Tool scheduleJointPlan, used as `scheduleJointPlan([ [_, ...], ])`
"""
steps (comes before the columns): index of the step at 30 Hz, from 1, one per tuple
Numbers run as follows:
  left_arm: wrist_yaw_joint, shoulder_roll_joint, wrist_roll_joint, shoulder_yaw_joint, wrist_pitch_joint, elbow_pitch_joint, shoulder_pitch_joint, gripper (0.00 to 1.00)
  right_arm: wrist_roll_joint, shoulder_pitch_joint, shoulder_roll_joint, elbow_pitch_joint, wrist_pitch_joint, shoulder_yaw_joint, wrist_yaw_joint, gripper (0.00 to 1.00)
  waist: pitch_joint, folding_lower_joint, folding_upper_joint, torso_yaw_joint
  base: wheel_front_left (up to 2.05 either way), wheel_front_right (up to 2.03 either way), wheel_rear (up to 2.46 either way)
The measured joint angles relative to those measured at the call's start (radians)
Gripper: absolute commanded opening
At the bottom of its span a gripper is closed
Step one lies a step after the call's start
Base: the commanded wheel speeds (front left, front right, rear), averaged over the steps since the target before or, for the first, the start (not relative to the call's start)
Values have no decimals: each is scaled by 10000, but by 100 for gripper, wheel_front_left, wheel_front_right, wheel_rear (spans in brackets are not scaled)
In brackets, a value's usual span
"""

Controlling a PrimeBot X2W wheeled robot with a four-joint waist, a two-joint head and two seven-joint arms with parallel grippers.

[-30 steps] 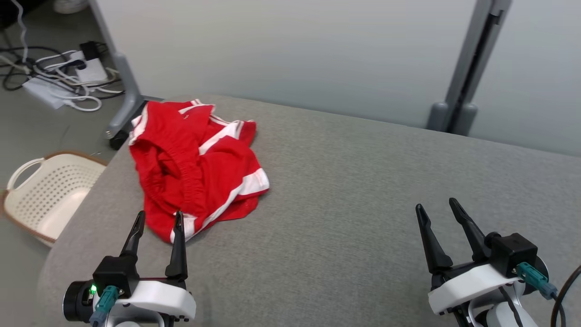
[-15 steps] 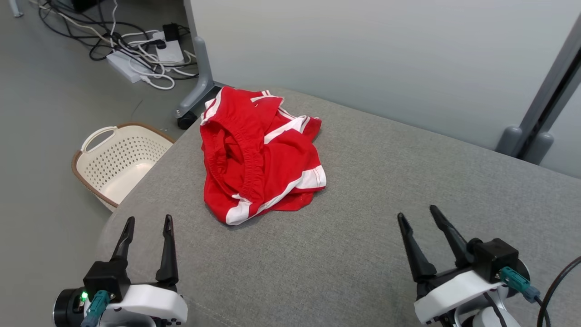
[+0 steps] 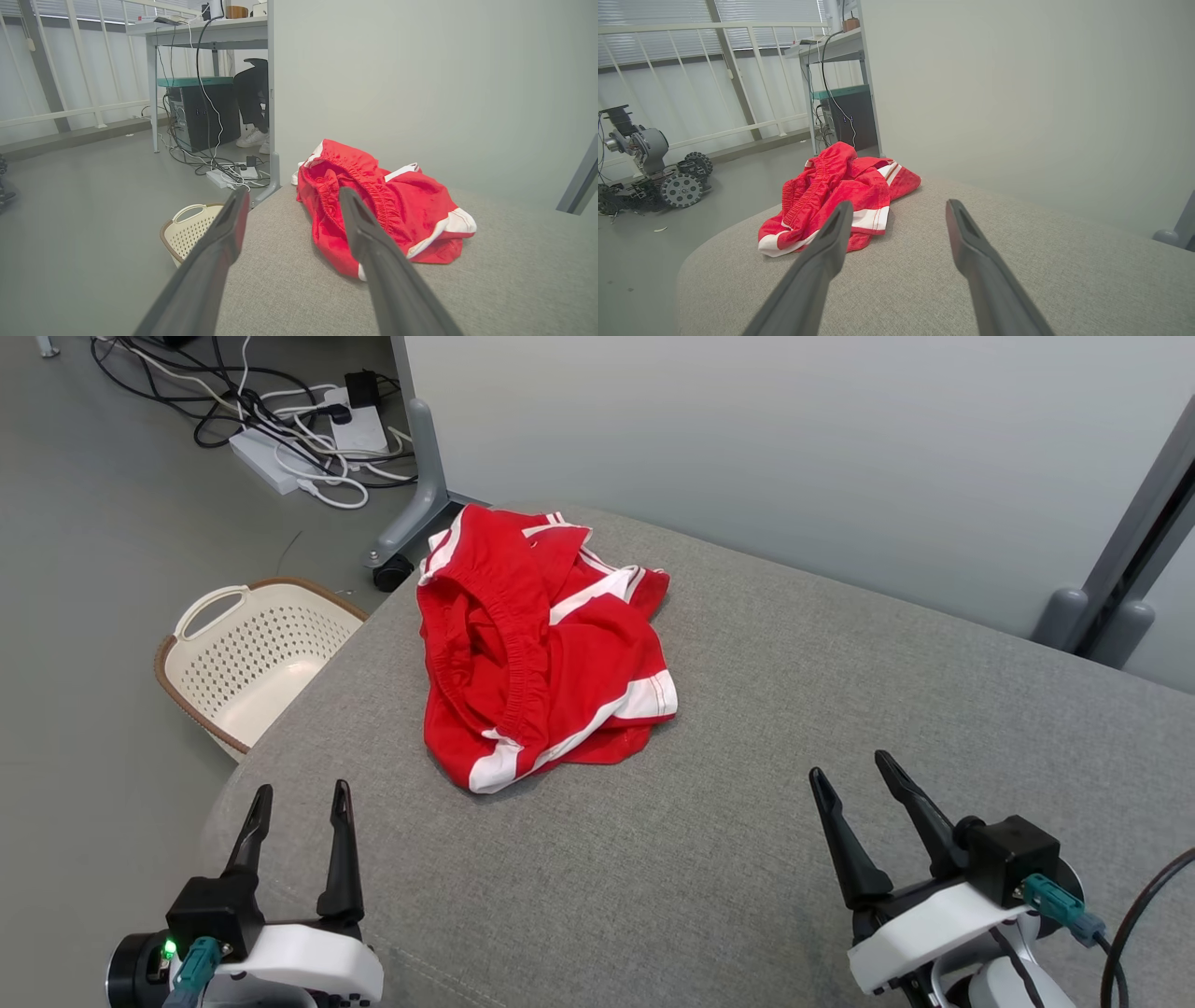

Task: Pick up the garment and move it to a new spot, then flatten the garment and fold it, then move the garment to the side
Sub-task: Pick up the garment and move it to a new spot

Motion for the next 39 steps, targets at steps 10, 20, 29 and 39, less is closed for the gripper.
scheduleJointPlan([
  [10, -566, 238, -416, 15, 416, 247, -558, 100, 77, 98, -25, -46, 0, 33, 0, 100, 92, 0, 0, -365, 0, 0, 0],
  [20, -943, 974, -1068, 360, 1977, -113, -1950, 100, 180, -110, -117, -86, 0, 332, 0, 100, 547, 0, 0, -1259, 0, 0, 0],
  [29, -1131, 1781, -1879, 782, 3906, 502, -3475, 100, 270, -686, -322, -215, 0, 418, 0, 100, 1347, 0, 0, -2364, 0, 0, 0],
  [39, -1250, 2673, -2592, 1076, 6132, 2470, -4995, 100, 412, -1260, -357, -272, 0, 464, 0, 100, 2243, 0, 0, -3872, 0, 0, 0],
])
